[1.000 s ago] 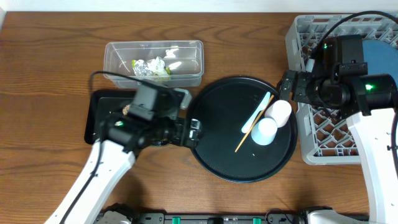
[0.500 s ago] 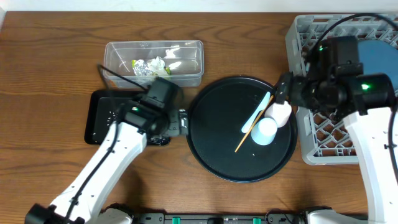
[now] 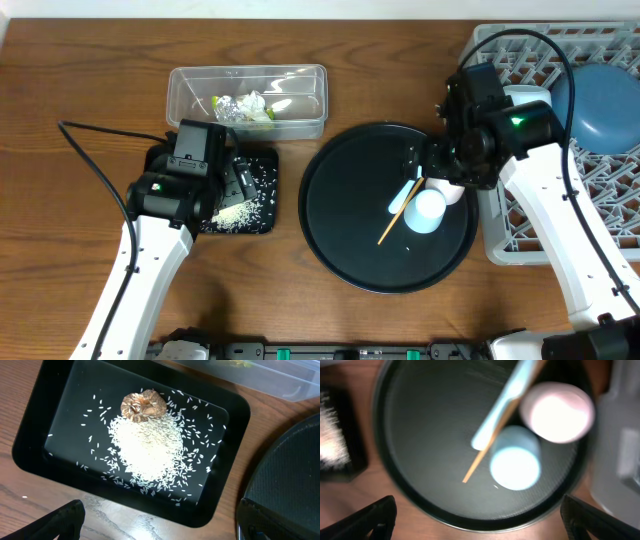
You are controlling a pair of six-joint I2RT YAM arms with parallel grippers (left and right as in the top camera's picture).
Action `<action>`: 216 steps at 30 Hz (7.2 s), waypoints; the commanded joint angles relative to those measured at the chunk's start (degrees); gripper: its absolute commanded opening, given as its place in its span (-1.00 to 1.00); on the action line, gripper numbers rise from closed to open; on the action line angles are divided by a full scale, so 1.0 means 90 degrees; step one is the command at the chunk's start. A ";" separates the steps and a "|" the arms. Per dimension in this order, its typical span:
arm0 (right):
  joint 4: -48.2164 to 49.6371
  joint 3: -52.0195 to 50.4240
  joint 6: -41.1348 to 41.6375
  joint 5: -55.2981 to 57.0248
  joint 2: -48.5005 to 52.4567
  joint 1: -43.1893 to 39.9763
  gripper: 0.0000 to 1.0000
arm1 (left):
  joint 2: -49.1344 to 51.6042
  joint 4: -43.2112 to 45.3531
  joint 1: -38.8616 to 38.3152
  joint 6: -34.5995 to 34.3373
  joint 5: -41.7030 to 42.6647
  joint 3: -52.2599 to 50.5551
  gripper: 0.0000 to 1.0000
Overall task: Sort waste into correct bins and load items into the dishwasher rack
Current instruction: 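Swing the left gripper over the round tray toward the light-blue cup, then lower the left gripper down onto the light-blue cup, then close the left gripper around the light-blue cup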
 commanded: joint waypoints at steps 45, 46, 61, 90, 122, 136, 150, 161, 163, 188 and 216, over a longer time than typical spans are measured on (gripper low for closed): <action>-0.0257 0.0979 0.0597 -0.0233 0.0044 -0.3708 0.99 | 0.2421 0.4677 -0.4418 0.1498 0.1231 0.0126 0.96; -0.0257 0.0979 0.0597 -0.0233 0.0044 -0.3708 0.99 | 0.2453 0.4714 -0.4464 0.1530 0.1229 0.0165 0.92; -0.0257 0.0979 0.0597 -0.0233 0.0044 -0.3708 0.98 | 0.3257 0.1778 -0.4721 0.2647 0.1460 0.2727 0.96; -0.0257 0.0979 0.0597 -0.0236 0.0044 -0.3708 0.98 | 0.5112 0.1671 -0.4954 0.3162 0.1494 0.3825 0.96; -0.0257 0.0979 0.0597 -0.0236 0.0044 -0.3708 0.99 | 0.5442 0.1766 -0.4850 0.3167 0.1494 0.3767 0.87; -0.0257 0.0979 0.0597 -0.0236 0.0044 -0.3708 0.98 | 0.5489 0.1766 -0.4852 0.3167 0.1496 0.3742 0.73; -0.0260 0.0979 0.0597 -0.0236 0.0044 -0.3708 0.98 | 0.5661 0.1746 -0.4852 0.3164 0.1496 0.3740 0.65; -0.0257 0.0979 0.0597 -0.0236 0.0044 -0.3708 0.99 | 0.5591 0.1770 -0.4850 0.3167 0.1443 0.3745 0.66; -0.0260 0.0979 0.0597 -0.0236 0.0044 -0.3708 0.99 | 0.5537 0.1770 -0.4852 0.3167 0.1445 0.3745 0.65; -0.0257 0.0979 0.0597 -0.0236 0.0044 -0.3708 0.99 | 0.5503 0.1848 -0.4826 0.3164 0.1445 0.3745 0.18; -0.0257 0.0979 0.0597 -0.0236 0.0044 -0.3699 0.99 | 0.5503 0.2181 -0.4828 0.3138 0.1494 0.3745 0.73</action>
